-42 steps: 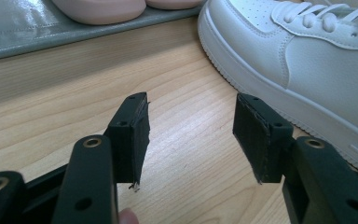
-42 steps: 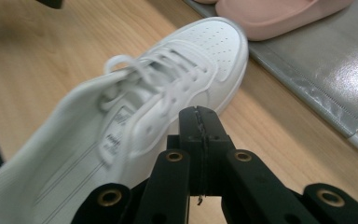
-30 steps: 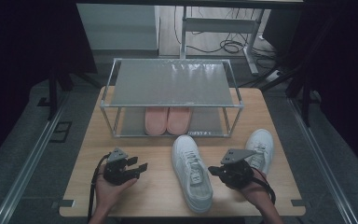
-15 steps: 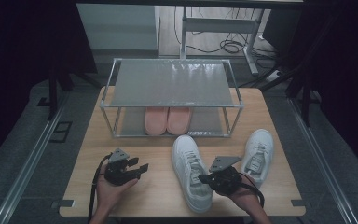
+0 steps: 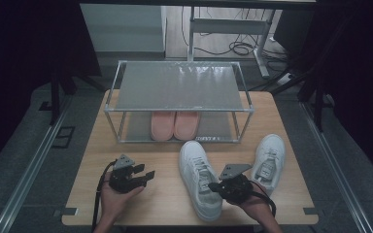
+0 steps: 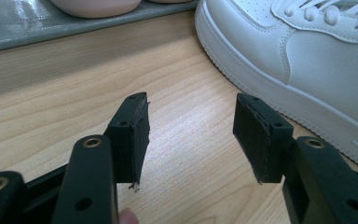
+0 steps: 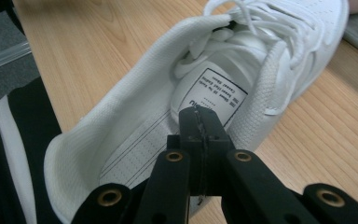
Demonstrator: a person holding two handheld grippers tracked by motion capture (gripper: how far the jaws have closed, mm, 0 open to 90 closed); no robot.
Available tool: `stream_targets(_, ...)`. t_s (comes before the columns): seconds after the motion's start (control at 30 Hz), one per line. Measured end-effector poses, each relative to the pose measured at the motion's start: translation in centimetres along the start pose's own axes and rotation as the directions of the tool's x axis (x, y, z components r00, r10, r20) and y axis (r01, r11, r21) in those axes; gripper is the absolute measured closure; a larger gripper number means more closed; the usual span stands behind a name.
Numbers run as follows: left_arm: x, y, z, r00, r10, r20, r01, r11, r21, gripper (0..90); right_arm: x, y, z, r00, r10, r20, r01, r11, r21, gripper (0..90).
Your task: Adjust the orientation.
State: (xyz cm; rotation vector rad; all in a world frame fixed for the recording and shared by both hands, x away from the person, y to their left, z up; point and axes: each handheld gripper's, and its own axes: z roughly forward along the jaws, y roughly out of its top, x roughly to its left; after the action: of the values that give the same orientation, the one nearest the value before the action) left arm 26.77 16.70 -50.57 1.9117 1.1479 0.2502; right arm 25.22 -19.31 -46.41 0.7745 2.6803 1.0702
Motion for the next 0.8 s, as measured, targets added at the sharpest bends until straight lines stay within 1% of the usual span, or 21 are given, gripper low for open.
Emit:
stream_targets(0.3,0.0,0.0,0.1,1.0,0.005,0.003,-0.005,1.0,0.003,46.4,-1.2,-0.9,-1.0,0.9984,0.028,0.049,-0.028,1.0,0.006,90.0)
stream_targets(0.37,-0.1,0.0,0.1,1.0,0.005,0.003,-0.005,1.0,0.003,46.4,-1.6,-1.2,-1.3,0.998,0.037,0.051,-0.037,0.999,-0.001,90.0)
stream_targets(0.57,-0.1,0.0,0.2,1.0,0.005,0.003,-0.005,1.0,0.004,46.4,-1.5,-1.2,-1.4,0.9985,0.029,0.047,-0.029,1.0,-0.005,90.0)
stream_targets(0.67,-0.1,0.0,0.1,1.0,0.004,0.003,-0.004,1.0,0.003,46.3,-1.5,-1.1,-1.7,0.9988,0.029,0.038,-0.028,0.999,-0.021,90.0)
stream_targets(0.7,-0.1,0.0,0.1,1.0,0.004,0.003,-0.004,1.0,0.003,46.3,-1.6,-1.1,-2.0,0.9987,0.031,0.04,-0.03,0.999,-0.036,90.0)
stream_targets(0.8,0.0,0.0,0.1,1.0,0.004,0.002,-0.004,1.0,0.001,46.3,-1.7,-1.0,-2.5,0.9985,0.032,0.045,-0.029,0.998,-0.049,90.0)
